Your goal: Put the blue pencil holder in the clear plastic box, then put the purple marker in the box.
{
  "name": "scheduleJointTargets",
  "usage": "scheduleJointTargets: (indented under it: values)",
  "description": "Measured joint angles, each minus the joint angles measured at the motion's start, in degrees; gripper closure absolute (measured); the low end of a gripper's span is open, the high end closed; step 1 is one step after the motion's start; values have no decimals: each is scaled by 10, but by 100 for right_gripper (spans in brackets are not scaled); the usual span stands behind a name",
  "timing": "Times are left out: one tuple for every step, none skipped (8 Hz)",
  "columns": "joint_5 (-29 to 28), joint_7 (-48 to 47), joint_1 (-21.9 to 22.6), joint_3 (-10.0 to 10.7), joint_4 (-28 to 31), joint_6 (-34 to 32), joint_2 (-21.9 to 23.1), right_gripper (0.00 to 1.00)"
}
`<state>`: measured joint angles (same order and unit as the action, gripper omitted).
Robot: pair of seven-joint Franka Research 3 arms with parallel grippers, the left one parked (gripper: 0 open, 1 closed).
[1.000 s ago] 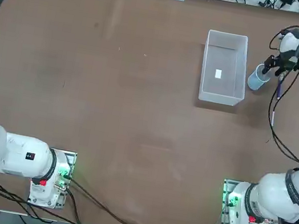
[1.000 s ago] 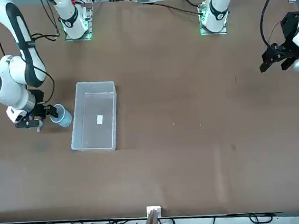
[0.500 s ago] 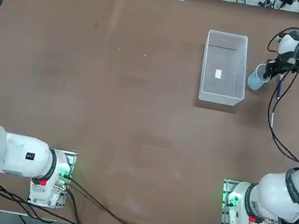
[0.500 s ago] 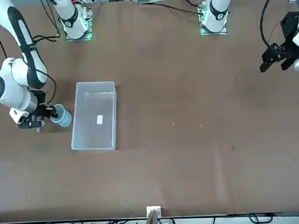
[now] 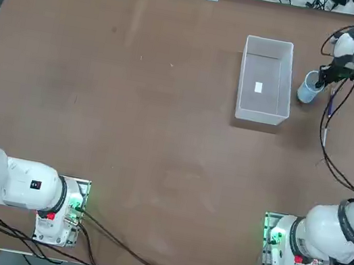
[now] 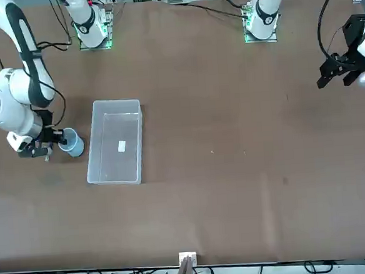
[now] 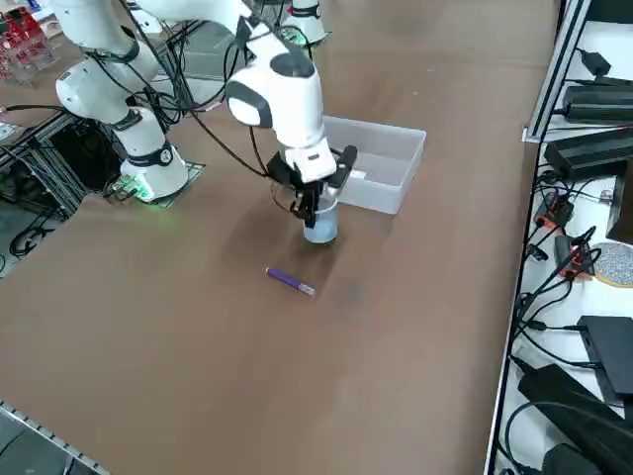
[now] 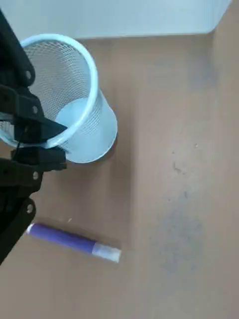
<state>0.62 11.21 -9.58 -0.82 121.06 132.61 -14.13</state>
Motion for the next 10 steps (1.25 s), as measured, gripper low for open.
scheduleJointTargets:
  values:
    - [0,4,0,0,-25,-51,20,93]
    - [-9,4,1,-4,-56,-104,38,93]
    - [-38,5,4,-12,-90,-149,52,93]
    - [-81,4,11,-23,-117,-179,61,93]
    - [-112,-9,26,-30,-132,-190,65,93]
    - [-124,-47,51,-35,-137,-191,65,93]
    - [-125,-92,87,-38,-137,-186,61,93]
    - [-125,-129,124,-39,-134,-175,53,93]
    - [-125,-152,153,-40,-131,-162,38,93]
    - [-125,-159,169,-40,-128,-147,21,93]
